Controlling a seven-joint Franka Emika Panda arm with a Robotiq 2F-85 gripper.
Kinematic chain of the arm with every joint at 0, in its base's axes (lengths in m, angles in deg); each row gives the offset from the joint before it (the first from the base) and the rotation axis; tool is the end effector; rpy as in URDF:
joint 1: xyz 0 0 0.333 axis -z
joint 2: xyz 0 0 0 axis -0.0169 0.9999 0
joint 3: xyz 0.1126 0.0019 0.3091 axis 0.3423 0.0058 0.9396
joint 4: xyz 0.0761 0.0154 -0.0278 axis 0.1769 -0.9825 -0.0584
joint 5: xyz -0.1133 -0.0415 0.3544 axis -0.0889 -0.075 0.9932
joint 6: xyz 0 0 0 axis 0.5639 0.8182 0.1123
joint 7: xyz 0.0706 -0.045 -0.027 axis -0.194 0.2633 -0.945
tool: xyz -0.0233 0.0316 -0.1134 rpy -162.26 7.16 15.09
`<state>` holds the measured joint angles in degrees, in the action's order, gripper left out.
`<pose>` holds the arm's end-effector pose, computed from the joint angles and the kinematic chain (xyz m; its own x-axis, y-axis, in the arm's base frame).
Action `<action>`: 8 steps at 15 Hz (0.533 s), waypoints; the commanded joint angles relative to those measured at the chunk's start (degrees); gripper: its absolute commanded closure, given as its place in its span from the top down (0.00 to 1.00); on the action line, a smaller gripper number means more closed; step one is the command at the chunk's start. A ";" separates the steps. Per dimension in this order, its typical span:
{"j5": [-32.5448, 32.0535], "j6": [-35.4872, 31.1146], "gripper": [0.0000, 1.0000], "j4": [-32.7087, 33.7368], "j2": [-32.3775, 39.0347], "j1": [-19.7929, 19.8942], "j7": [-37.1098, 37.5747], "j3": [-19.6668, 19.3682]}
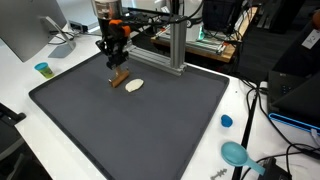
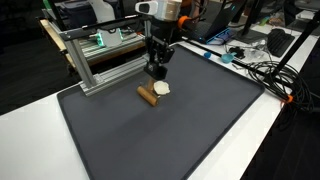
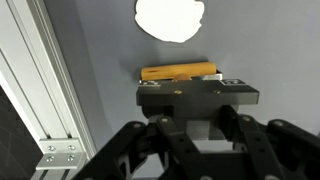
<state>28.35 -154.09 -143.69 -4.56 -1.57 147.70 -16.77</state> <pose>0.5766 -0.0493 0.3191 -0.0530 -0.9708 0.2338 -0.9984 0.0474 -0.0292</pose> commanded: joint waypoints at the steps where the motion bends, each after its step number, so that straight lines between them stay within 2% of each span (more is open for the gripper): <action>1: 0.65 -1.37 0.21 -0.33 -0.07 0.87 -2.80 -0.21; 4: -0.35 -0.26 0.21 -1.69 -4.83 1.77 -14.68 0.30; 8: 0.31 -0.21 0.21 -1.51 -6.71 1.12 -26.47 1.64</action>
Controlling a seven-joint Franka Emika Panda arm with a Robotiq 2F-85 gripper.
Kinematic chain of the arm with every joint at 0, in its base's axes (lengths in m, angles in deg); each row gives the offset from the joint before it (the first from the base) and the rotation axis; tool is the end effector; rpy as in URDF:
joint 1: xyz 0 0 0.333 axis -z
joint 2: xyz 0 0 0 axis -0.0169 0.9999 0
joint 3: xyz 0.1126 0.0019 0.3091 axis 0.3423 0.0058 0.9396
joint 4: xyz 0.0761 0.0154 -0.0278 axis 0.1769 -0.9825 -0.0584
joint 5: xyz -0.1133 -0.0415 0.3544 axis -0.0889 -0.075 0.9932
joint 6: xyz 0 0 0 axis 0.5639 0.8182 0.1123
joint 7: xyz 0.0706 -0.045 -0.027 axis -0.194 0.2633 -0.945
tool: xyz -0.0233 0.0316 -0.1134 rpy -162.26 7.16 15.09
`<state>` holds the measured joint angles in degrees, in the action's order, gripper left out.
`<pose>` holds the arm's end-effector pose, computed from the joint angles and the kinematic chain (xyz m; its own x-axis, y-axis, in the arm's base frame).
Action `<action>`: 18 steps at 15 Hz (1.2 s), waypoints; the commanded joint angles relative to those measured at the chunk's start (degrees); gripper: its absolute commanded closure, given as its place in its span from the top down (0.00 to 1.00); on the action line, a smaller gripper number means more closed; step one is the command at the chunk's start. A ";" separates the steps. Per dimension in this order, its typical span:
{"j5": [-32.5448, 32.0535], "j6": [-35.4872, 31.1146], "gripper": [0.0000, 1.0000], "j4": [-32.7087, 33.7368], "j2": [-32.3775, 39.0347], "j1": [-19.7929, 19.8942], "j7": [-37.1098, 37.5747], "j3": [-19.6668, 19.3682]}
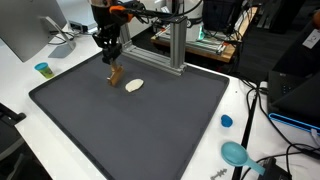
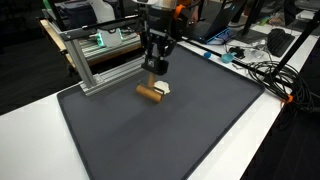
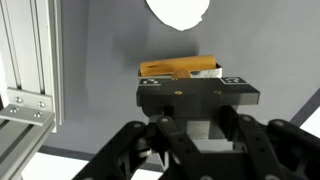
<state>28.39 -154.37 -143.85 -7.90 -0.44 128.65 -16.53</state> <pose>0.5753 -0.0581 0.3517 0.2475 -0.9381 0.2423 -0.9662 -0.2576 -0.0104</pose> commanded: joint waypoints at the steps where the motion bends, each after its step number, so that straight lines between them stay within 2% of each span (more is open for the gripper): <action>1: 1.41 0.12 0.21 -1.50 -3.89 -0.05 -10.79 2.11; 4: 3.13 1.28 0.21 -1.43 -3.54 -0.68 -18.85 4.05; 8: 5.70 3.38 0.21 -1.36 -1.54 -1.34 -24.43 5.46; 12: 13.92 5.07 0.21 -1.14 1.03 0.34 -33.28 5.70; 15: 19.76 8.68 0.21 -0.50 1.29 2.04 -41.48 5.35; 18: 22.78 11.75 0.21 -0.65 0.95 2.72 -45.06 4.58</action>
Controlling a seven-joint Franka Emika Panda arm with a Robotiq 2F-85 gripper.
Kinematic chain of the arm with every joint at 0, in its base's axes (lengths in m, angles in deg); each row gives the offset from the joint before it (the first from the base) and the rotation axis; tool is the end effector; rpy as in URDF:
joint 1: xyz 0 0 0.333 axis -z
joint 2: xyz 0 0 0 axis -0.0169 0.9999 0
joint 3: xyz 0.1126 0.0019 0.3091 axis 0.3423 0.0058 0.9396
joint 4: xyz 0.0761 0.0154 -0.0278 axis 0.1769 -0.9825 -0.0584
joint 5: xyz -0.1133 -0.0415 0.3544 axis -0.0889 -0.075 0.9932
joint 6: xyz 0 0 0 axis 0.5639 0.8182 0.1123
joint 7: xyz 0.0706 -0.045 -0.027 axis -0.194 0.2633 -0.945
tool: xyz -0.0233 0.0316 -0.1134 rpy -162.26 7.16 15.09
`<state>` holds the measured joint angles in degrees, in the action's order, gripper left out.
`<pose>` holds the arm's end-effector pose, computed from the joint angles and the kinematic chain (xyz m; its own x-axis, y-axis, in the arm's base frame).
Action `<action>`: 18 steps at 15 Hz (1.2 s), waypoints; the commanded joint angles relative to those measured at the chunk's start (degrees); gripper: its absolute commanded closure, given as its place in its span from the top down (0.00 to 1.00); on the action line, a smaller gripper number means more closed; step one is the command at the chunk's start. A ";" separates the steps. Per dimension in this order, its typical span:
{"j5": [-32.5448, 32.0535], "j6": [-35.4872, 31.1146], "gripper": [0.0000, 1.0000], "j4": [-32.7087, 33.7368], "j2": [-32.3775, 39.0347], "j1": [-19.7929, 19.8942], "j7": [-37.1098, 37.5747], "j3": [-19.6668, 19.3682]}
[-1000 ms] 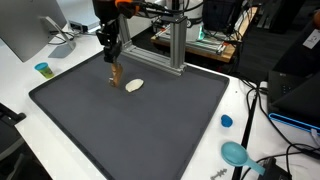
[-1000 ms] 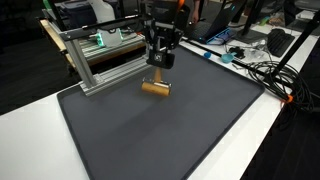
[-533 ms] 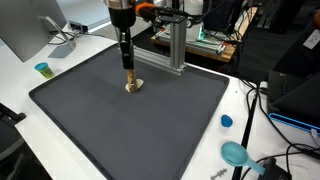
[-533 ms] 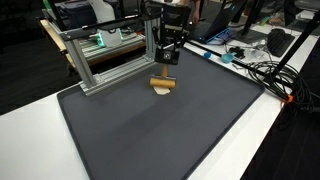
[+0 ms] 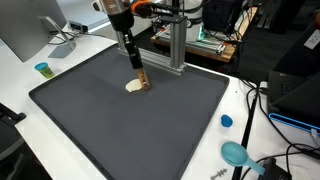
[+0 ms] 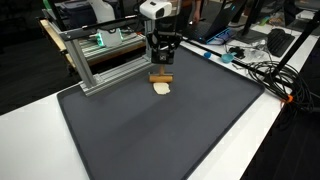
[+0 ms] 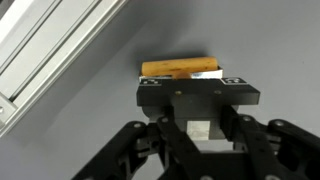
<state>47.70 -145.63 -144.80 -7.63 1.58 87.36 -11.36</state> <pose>0.5539 -0.0181 0.3274 0.7164 -0.6907 -0.0989 -0.6907 -0.7220 0.0394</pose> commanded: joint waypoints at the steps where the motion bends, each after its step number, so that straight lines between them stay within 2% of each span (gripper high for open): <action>1: 4.41 2.90 0.21 0.10 0.21 0.81 -3.84 -0.83; 5: 7.11 -2.51 0.21 -3.18 -8.05 0.91 -1.75 -1.88; 7: 4.61 -3.25 0.21 -3.94 -12.69 0.70 -0.82 -2.43; 10: -2.63 -3.12 0.21 -5.21 -19.12 0.77 -1.27 -1.81; 13: -11.33 -3.42 0.21 -10.13 -26.10 1.60 -4.15 -0.09; 15: -13.79 -4.41 0.21 -15.26 -31.35 1.94 -7.63 0.70; 18: -10.07 -9.16 0.21 -24.51 -39.76 1.17 -15.53 0.72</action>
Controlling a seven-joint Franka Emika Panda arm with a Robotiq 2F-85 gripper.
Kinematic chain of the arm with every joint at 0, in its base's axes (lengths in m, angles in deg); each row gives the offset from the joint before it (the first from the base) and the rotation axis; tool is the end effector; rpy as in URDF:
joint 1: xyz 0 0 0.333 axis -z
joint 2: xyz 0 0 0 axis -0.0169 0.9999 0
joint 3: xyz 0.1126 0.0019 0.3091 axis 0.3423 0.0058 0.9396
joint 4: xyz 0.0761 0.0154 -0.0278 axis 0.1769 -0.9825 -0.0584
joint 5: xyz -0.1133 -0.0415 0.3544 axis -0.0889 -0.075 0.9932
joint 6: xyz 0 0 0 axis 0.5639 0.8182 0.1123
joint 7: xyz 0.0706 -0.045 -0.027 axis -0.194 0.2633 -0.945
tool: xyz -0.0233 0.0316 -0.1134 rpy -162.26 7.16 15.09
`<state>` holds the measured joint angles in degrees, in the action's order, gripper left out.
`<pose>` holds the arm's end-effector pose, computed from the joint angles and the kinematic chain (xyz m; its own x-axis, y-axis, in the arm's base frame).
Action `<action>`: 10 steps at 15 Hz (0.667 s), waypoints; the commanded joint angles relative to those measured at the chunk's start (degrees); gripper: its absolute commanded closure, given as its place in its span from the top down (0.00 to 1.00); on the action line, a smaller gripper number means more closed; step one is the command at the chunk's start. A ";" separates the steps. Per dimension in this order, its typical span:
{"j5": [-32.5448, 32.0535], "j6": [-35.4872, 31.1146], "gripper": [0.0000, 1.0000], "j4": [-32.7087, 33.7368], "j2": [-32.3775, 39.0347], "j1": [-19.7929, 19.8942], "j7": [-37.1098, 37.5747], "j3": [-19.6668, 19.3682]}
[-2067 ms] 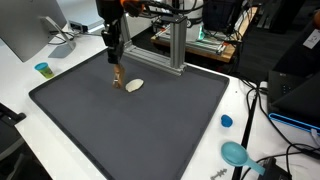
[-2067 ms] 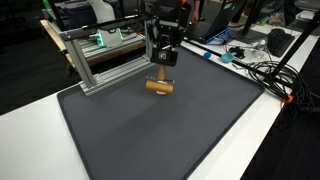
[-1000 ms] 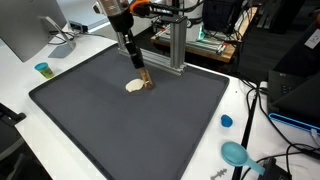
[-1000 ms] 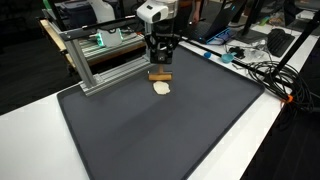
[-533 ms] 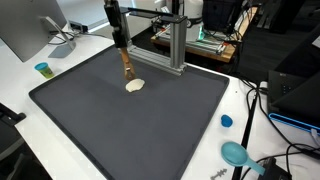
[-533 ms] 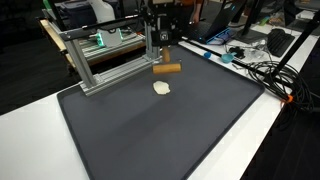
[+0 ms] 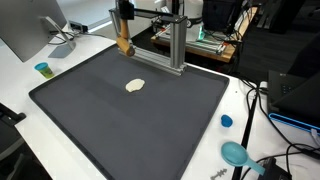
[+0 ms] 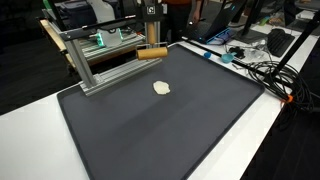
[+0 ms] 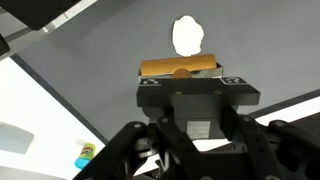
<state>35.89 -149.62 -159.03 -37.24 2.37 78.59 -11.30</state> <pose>0.4583 -0.0292 0.4883 0.8427 -0.4697 0.2630 -0.4853 -0.8743 -0.0066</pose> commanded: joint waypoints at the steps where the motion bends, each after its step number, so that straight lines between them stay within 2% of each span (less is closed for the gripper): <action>1: 5.68 -6.53 0.21 -12.83 -12.56 -0.55 -10.03 -0.32; 2: 8.98 -5.85 0.21 -14.26 -13.61 -0.95 -12.19 -1.34; 3: 5.49 -3.92 0.46 -8.58 -7.50 1.64 -8.00 1.83; 4: 7.43 -4.09 0.46 -10.78 -9.50 1.49 -9.98 1.52; 5: 8.25 -4.21 0.21 -12.32 -11.01 1.47 -10.97 1.29; 7: 7.12 -6.40 0.21 -14.68 -13.49 2.26 -10.26 2.56; 10: 6.38 -5.24 0.21 -16.39 -17.86 2.41 -12.40 3.32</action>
<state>42.93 -154.65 -172.76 -49.36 3.65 68.16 -9.38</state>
